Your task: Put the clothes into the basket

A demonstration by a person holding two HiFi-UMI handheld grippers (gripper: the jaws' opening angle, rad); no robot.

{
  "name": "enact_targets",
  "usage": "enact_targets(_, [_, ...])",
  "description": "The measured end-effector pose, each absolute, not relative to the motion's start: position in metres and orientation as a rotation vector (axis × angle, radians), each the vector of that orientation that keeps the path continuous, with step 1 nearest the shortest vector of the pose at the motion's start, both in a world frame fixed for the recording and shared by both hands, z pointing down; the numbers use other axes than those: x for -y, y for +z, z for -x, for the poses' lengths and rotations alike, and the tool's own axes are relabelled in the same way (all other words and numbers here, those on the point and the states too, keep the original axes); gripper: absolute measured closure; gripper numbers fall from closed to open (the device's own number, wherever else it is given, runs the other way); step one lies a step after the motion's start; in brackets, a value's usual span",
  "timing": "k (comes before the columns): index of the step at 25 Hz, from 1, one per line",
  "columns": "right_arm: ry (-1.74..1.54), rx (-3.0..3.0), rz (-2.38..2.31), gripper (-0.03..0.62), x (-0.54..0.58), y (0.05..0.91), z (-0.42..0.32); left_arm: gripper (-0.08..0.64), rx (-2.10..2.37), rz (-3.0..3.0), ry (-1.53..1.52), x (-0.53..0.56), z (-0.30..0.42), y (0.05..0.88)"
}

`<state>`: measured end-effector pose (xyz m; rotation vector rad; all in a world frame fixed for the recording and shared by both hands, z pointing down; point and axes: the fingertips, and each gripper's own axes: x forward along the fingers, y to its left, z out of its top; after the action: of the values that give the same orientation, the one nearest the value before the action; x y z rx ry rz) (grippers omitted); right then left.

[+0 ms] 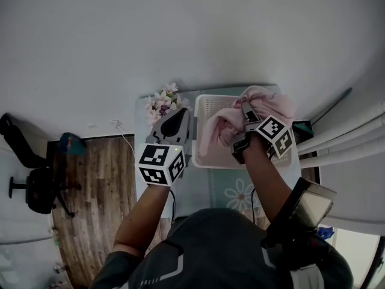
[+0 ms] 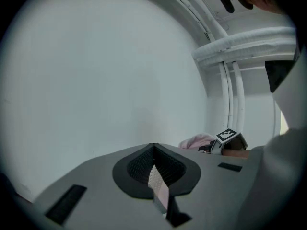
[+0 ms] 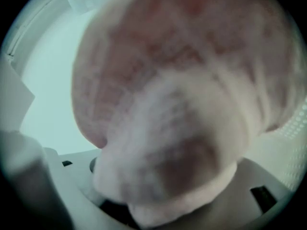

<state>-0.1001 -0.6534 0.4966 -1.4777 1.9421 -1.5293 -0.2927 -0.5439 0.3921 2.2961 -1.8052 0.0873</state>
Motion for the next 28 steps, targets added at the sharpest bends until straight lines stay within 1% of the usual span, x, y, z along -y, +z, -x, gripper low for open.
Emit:
enact_targets(19, [-2.042,-1.444,1.732,0.261,0.648,0.66,0.097,0.551,1.707,-2.281,0.117,0.565,0.304,0.435])
enact_targets(28, [-2.101,-1.385,1.771,0.261,0.65,0.693,0.093,0.551,1.684,-2.297,0.139,0.565,0.298,0.443])
